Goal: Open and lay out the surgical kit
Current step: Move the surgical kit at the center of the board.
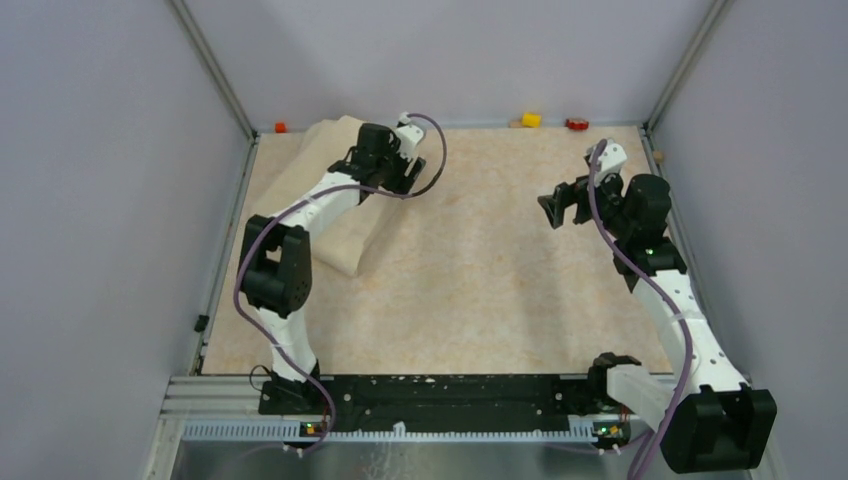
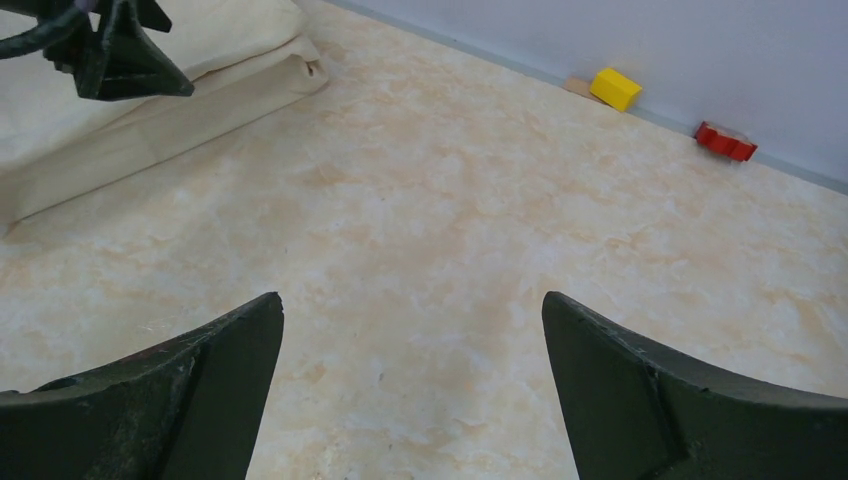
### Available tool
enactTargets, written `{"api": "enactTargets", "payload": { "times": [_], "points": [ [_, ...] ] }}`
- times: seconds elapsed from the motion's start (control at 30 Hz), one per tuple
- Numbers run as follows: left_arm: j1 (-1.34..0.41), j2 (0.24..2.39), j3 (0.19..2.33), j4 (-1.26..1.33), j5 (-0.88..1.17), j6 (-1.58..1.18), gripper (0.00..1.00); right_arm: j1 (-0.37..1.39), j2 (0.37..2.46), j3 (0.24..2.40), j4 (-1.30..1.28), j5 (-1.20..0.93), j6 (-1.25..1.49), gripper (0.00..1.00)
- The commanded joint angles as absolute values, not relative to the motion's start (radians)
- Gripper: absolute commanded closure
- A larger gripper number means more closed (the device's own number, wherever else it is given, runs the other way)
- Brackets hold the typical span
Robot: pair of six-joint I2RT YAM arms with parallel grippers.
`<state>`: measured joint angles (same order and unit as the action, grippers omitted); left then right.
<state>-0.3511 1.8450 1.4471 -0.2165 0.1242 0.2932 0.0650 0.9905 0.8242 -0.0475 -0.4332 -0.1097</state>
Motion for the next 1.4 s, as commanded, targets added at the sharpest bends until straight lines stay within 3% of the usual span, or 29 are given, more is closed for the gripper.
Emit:
{"api": "enactTargets", "payload": {
  "times": [0.0, 0.23, 0.63, 1.07, 1.37],
  "points": [
    [-0.361, 1.933, 1.586, -0.297, 0.035, 0.359, 0.20, 0.075, 0.989, 0.816, -0.018, -0.453, -0.128, 0.01],
    [-0.371, 2.041, 1.649, -0.308, 0.009, 0.368, 0.29, 0.076, 0.998, 0.815, -0.018, -0.455, -0.140, 0.01],
    [-0.380, 2.175, 1.772, -0.340, -0.017, 0.354, 0.52, 0.075, 0.999, 0.810, -0.018, -0.459, -0.147, 0.01],
    [-0.432, 2.138, 1.725, -0.449, 0.210, 0.440, 1.00, 0.076, 0.992, 0.820, -0.019, -0.419, -0.126, 0.01],
    [-0.645, 1.926, 1.407, -0.391, 0.265, 0.643, 1.00, 0.066, 1.004, 0.855, -0.043, -0.206, -0.077, 0.01]
  ]
}}
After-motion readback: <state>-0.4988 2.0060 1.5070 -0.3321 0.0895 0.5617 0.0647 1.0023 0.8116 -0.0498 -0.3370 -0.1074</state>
